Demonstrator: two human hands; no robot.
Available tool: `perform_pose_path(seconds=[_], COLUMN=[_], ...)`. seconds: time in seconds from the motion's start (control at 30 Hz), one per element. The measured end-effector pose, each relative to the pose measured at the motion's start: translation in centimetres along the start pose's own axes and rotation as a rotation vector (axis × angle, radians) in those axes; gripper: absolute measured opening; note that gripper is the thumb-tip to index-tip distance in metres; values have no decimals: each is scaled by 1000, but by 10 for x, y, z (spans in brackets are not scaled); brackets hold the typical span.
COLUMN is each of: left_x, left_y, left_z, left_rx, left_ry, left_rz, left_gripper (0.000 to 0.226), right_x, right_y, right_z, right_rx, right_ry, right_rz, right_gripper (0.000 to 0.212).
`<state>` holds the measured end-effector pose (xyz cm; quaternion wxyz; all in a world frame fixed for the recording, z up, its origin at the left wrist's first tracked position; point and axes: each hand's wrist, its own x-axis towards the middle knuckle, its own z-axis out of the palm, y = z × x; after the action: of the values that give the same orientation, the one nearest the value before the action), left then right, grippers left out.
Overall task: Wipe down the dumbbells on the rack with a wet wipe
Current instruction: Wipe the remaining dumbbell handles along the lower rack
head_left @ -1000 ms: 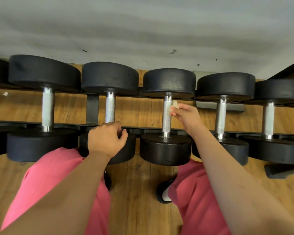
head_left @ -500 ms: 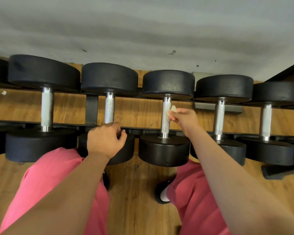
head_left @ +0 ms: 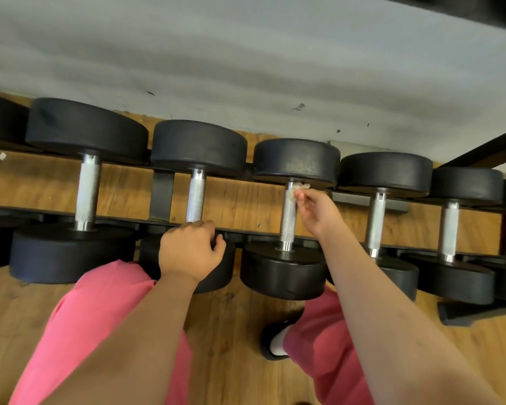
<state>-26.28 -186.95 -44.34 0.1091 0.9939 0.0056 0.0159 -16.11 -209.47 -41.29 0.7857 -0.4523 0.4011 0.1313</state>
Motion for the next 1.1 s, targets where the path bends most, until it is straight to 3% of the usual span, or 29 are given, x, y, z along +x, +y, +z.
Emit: perform_pose_path(seconds=[0.33, 0.5, 0.7, 0.83, 1.0, 1.1], left_x=[0, 0, 0, -1, -1, -1], left_y=[3, 3, 1, 1, 4, 4], left_z=[-3, -1, 0, -1, -4, -5], left_rx=[42, 41, 29, 34, 48, 28], left_ry=[-30, -6, 30, 37, 30, 19], left_rz=[-5, 4, 27, 34, 30, 27], left_gripper=[23, 20, 25, 29, 33, 36], right_x=[2, 5, 8, 7, 17, 20], right_y=[10, 18, 17, 15, 12, 12], right_z=[6, 4, 2, -2, -4, -4], right_rx=[-639, -585, -463, -511, -649, -633], right_ry=[179, 156, 174, 20, 135, 97], right_rz=[-300, -348, -369, -338, -431, -389], right_gripper=[49, 46, 12, 16, 10, 33])
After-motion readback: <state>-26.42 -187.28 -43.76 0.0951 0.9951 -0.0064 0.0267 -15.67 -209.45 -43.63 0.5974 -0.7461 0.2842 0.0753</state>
